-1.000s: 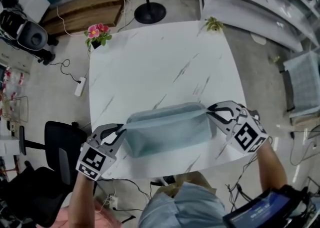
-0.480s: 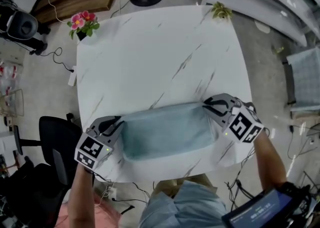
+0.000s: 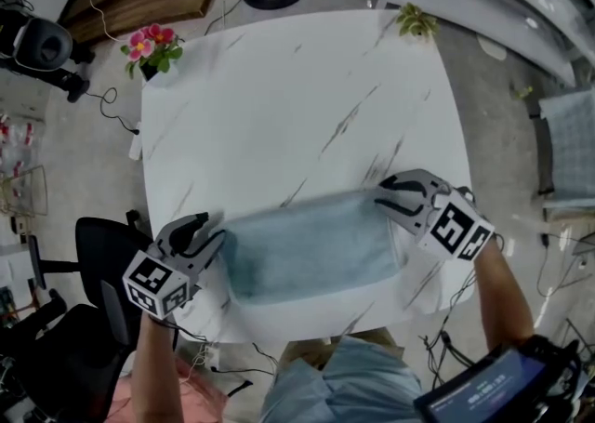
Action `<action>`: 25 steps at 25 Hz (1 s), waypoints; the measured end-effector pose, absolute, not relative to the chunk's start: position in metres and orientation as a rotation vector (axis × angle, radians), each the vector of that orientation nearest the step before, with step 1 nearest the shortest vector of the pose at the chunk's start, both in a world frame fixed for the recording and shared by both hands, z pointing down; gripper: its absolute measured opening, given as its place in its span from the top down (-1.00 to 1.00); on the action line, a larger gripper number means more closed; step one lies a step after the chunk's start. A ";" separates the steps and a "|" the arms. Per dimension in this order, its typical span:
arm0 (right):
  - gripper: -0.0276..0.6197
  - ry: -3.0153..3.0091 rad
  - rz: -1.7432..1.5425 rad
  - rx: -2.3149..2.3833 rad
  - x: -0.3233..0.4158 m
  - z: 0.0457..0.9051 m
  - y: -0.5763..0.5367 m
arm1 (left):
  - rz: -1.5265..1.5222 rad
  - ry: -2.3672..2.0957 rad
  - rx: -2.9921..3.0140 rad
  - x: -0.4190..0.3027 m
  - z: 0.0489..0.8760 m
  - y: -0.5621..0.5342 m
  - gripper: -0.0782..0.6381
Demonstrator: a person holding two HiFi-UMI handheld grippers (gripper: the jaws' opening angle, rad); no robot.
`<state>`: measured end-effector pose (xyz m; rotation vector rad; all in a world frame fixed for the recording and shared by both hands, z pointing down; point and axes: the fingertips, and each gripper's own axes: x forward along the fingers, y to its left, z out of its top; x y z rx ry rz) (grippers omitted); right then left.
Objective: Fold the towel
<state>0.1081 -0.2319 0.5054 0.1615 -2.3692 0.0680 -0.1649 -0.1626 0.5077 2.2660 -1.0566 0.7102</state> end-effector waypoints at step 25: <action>0.68 -2.407 0.037 0.631 0.099 0.429 -0.211 | 0.654 -1.134 2.483 -0.146 0.429 -0.126 0.52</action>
